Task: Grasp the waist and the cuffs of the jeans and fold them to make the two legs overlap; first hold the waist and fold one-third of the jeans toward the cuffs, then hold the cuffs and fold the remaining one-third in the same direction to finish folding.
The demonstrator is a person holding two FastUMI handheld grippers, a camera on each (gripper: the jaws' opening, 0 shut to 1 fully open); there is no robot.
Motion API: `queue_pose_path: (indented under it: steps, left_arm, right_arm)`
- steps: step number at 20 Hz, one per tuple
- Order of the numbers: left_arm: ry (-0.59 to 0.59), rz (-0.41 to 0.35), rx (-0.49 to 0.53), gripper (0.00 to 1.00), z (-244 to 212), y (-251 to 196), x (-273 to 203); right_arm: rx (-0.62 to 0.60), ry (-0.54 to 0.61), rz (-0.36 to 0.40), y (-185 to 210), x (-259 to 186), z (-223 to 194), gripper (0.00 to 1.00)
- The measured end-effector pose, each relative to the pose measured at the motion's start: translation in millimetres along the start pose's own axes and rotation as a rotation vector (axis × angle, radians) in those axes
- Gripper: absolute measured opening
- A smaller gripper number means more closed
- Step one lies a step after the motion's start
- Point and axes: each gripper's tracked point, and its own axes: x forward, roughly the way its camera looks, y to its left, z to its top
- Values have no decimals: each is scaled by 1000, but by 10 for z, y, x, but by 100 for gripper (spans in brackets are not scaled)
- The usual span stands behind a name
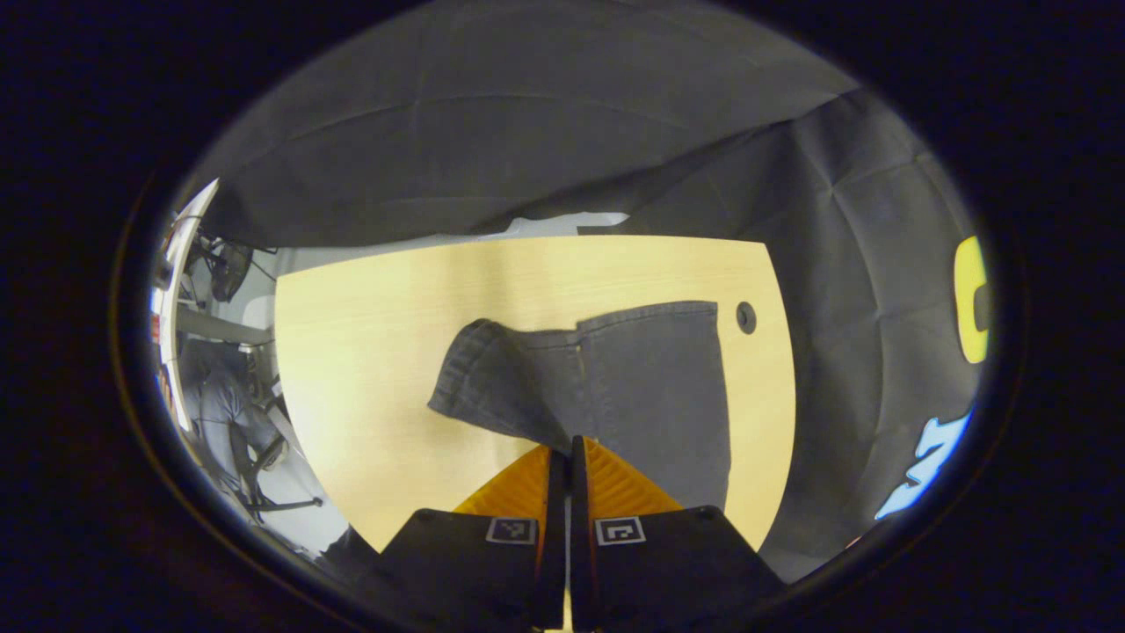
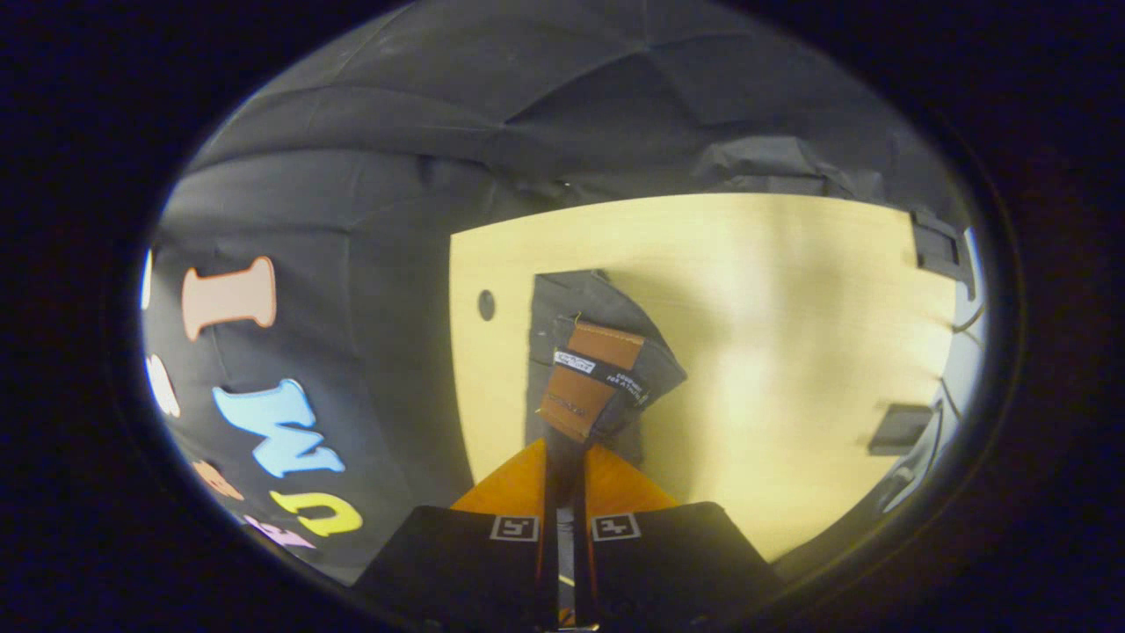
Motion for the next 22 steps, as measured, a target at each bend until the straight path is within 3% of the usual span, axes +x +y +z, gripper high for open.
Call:
queue_pose_path:
  steps: [2,5,7,9,11,12,15,16,18,22]
  left_arm:
    - [-4,5,24,10,92,-358,155]
    - [5,54,104,10,114,-814,475]
    - [11,66,192,10,88,-1109,765]
    - [42,24,303,10,-21,-1442,1070]
    - [113,22,388,10,-218,-1561,1255]
    - [125,69,397,20,-252,-1443,1246]
    - [211,218,451,20,-298,-1083,1197]
    - [247,252,508,24,-307,-955,1114]
    - [224,307,555,100,-134,-768,938]
    - [159,238,503,99,44,-813,750]
  right_arm:
    - [-1,3,11,313,298,52,6]
    - [15,-24,-34,454,822,151,7]
    - [33,-44,-69,375,1139,215,7]
    - [28,-69,-118,189,1397,302,7]
    - [11,-69,-112,167,1434,336,7]
    - [-3,-74,-86,182,1415,365,10]
    - [-46,-129,-79,198,1156,530,100]
    - [-59,-144,-88,143,1105,589,95]
    - [-82,-161,-105,18,940,672,95]
    - [-83,-149,-216,-418,881,709,95]
